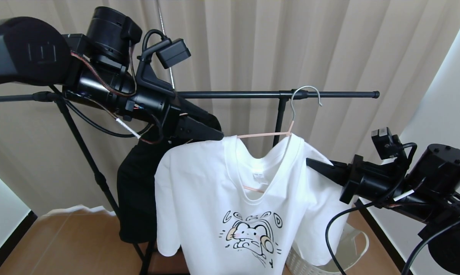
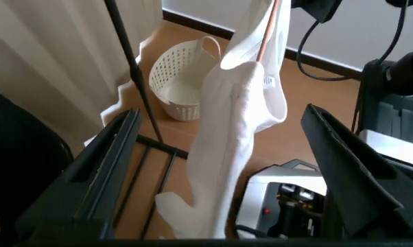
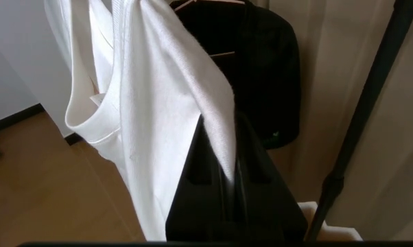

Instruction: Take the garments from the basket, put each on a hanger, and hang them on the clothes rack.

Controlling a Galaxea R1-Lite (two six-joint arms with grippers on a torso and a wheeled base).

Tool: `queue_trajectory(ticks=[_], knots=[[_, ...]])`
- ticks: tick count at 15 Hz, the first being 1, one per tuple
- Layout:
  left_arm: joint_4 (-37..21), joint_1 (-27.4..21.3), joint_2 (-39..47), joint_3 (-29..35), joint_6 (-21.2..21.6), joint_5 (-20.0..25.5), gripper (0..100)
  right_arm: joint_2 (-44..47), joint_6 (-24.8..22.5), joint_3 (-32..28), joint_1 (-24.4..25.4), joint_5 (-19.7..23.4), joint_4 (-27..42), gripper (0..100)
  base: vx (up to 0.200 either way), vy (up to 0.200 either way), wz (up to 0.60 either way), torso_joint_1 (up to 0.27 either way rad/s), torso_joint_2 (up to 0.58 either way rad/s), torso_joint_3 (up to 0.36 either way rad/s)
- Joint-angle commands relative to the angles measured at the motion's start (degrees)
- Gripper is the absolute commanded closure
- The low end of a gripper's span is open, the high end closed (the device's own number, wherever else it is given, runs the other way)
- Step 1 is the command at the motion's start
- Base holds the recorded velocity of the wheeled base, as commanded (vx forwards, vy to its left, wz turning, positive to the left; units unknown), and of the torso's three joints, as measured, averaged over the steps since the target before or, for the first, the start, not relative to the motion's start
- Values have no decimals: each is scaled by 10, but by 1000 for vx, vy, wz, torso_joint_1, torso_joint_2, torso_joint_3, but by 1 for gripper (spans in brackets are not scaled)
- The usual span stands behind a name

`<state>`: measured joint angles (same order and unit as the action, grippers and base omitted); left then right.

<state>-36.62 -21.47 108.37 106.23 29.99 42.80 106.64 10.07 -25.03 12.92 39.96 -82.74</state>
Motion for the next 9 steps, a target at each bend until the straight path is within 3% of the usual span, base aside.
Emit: queue_trajectory(ticks=[1,4,8,9], knots=[[-28,-26,25,35,27,-1,0,4,-1,1,4,0,-1,100,0,0,0,0,0,0],[-60,-46,29,59,63,-8,0,4,-1,1,7,0,-1,100,0,0,0,0,0,0],[-90,-64,47,84,80,-58,0,1,-1,0,7,0,-1,100,0,0,0,0,0,0],[-89,-64,50,84,89,-90,0,0,-1,0,7,0,-1,100,0,0,0,0,0,0]])
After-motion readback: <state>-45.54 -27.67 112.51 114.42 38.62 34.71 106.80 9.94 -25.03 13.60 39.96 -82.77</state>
